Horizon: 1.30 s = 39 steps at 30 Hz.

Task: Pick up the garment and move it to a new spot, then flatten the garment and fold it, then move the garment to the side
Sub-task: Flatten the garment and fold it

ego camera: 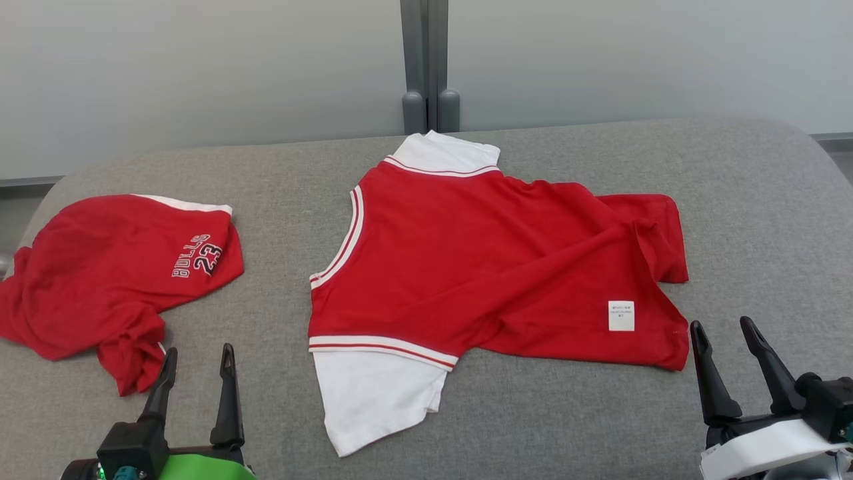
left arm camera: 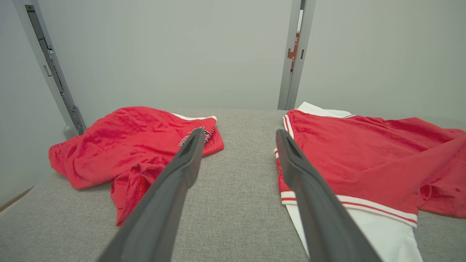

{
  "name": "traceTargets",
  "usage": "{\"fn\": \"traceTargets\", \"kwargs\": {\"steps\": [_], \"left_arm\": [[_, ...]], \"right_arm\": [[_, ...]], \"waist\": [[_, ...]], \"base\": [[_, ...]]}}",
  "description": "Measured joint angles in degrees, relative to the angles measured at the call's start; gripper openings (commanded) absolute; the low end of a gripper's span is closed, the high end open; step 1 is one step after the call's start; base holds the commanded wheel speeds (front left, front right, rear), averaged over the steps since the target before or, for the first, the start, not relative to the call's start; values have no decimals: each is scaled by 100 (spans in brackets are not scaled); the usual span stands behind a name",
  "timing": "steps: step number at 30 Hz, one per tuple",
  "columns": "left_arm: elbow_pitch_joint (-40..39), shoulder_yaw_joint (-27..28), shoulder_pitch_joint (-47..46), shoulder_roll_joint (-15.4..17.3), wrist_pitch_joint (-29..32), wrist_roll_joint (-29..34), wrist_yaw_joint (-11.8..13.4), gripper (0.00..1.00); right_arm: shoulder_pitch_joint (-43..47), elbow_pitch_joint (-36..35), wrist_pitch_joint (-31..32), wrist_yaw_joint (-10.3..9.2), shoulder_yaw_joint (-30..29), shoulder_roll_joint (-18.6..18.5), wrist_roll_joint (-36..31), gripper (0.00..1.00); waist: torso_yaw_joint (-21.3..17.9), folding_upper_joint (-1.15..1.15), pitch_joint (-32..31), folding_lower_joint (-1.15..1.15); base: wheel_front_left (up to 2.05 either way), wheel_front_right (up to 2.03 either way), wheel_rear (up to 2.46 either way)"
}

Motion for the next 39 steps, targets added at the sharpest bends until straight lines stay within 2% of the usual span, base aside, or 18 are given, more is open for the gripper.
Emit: {"fn": "traceTargets", "kwargs": {"steps": [32,39], "left_arm": [[136,-58,18,5,0,70,-13,100],[274,-299,-54,3,1,111,-20,100]], "right_arm": [[78,-52,60,0,20,19,-97,100],[-174,123,114,0,0,-103,-93,100]], "waist": [[14,0,16,0],[3,0,118,0]], "base": [[0,0,0],[0,0,0]]}}
